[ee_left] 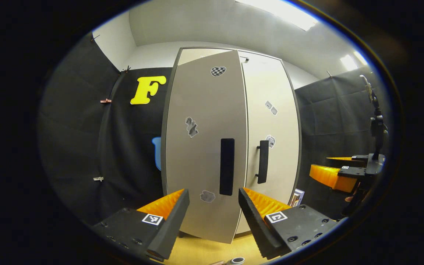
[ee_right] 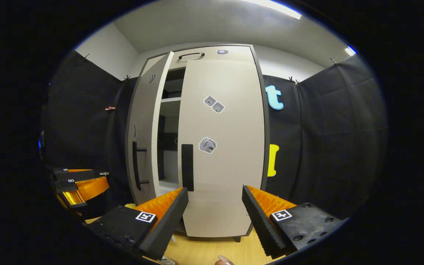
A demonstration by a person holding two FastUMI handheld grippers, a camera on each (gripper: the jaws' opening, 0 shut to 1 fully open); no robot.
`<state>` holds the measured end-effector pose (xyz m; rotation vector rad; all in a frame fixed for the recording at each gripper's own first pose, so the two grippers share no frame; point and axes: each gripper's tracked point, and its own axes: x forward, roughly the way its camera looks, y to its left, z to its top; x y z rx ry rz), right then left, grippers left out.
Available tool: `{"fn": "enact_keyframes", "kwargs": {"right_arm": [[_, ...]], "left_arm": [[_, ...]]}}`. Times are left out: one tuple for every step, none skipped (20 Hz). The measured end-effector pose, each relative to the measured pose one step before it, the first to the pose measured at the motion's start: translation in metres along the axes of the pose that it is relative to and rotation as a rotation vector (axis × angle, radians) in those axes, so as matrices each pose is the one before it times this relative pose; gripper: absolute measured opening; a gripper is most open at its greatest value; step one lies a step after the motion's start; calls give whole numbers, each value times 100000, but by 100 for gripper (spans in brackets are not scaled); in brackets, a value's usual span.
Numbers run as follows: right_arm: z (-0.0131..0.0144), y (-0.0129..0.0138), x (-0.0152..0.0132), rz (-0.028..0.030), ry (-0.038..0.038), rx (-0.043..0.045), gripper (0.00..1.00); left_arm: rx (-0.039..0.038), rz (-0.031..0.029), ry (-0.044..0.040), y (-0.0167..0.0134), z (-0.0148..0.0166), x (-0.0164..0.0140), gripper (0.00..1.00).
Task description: Grasp the bottle in the cabinet with the left hand and place it on the coaster, then close the right door with the right hand and the left door with the left hand.
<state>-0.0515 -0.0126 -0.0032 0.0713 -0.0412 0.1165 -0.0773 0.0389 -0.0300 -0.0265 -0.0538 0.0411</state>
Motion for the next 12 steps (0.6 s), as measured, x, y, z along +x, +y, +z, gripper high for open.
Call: {"fn": "enact_keyframes", "kwargs": {"right_arm": [[209,29,-247,-562,-675,-1004,98],[-9,163,-203,-14,95,-661,98],[-213,170,-140,179,339,-11,97],[-145,74,-83,-38,444,83,97],[-10,-23,-161,-248,292,-111,97],[40,-74,-15,-350,66,-70,97],[85,-32,-55,-88,-329,223,97],[139,-43,-40,-344,-289,265,98],[39,-152,-46,-370,-76,103,97],[66,-126,30,-440,-75,-1,97],[-48,-87,99,-334,-21,-45,98],[5,-37,100,-287,-29,-30,98]], "left_arm": [[941,589,-388,-175,127,-15,86],[905,-144,-408,-224,70,69,86],[792,-310,-199,-285,95,15,86],[778,-199,1,-114,-57,-22,86],[565,-157,50,-94,-73,-14,86],[-171,-366,95,-149,-90,8,86],[-844,-582,10,-191,-133,-54,86],[-1008,-652,-131,-122,116,47,86],[-698,-215,-205,170,74,271,86],[-83,143,-85,150,129,101,86],[6,174,-119,60,26,13,86],[-102,-91,-19,-26,-22,115,86]]}}
